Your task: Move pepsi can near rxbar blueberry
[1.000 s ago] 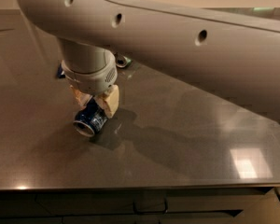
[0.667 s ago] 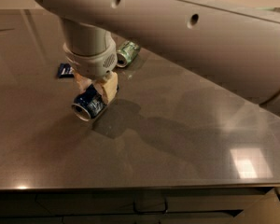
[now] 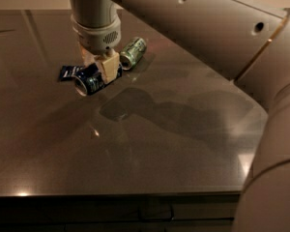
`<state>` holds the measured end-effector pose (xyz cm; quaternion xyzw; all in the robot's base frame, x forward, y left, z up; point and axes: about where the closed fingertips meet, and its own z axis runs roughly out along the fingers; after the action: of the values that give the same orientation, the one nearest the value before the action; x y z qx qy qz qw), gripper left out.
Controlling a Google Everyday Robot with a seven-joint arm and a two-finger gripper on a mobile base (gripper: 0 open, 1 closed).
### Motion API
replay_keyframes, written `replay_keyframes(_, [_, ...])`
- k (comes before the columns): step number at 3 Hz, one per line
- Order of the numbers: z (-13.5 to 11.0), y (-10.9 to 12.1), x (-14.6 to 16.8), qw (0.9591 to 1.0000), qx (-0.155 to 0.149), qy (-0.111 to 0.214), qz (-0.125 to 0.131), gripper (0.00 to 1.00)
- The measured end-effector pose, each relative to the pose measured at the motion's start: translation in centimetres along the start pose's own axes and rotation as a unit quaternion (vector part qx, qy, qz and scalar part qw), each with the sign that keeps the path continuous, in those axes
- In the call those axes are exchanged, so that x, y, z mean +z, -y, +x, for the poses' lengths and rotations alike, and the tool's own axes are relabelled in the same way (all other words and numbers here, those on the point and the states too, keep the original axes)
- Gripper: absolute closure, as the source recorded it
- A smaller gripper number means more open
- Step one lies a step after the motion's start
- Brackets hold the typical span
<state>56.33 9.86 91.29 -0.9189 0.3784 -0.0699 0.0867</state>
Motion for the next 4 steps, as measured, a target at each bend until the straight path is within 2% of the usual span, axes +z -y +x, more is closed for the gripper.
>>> replay_keyframes(1, [1.9,2.3,0.8,0.9989,0.045,0.01,0.005,1.0])
replay_keyframes(2, [3.3,3.9,2.0,0.997,0.077,0.013,0.006,1.0])
replay_keyframes(3, [4.1,4.4,3.6,0.9955,0.094,0.013,-0.001,1.0])
replay_keyframes(4, [4.4,4.2,5.0,0.9952,0.097,0.01,-0.01,1.0])
